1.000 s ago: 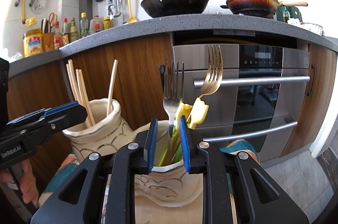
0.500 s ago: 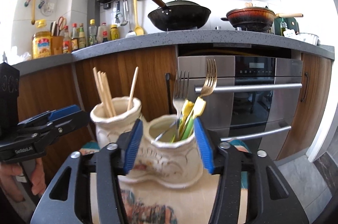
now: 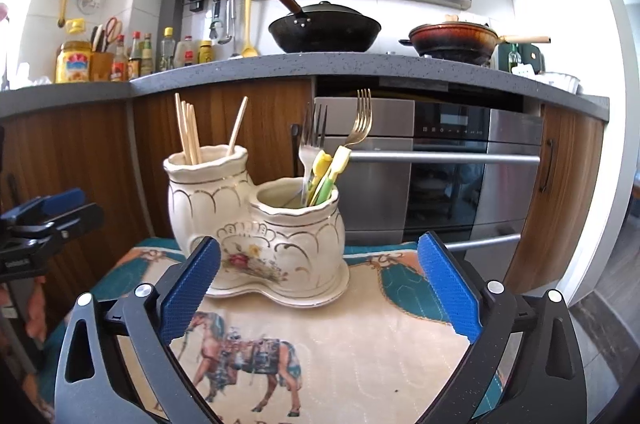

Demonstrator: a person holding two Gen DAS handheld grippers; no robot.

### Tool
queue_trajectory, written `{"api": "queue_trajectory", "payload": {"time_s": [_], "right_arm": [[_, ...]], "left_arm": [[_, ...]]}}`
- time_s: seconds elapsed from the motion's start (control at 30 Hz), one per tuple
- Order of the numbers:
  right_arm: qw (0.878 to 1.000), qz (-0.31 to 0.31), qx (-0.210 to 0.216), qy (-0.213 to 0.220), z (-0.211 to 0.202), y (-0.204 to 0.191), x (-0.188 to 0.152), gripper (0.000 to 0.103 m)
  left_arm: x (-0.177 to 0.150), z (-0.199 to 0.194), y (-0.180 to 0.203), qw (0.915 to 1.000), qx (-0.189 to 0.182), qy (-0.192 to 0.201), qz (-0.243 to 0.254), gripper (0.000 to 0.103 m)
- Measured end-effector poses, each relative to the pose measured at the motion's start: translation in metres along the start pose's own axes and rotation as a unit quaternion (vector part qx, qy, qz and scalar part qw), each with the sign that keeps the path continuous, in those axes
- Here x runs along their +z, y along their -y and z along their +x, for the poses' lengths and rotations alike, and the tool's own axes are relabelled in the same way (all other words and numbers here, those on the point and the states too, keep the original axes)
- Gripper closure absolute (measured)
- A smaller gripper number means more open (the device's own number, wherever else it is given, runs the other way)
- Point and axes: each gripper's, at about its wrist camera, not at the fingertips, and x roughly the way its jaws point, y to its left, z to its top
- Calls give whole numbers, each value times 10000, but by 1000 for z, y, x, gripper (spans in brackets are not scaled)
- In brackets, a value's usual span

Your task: Organize utensils

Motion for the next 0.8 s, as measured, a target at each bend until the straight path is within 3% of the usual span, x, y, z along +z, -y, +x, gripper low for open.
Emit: {"api": "queue_trajectory", "payload": {"time_s": [0.27, 0.8], "right_arm": [[10000, 28, -60, -72, 11, -1, -6, 5], [9997, 50, -171, -183, 16, 0, -6, 5]], "left_arm": [[-6, 4, 17, 9986, 31, 37, 527, 6], [-6, 8, 15, 9991, -92, -33, 415, 6]]}}
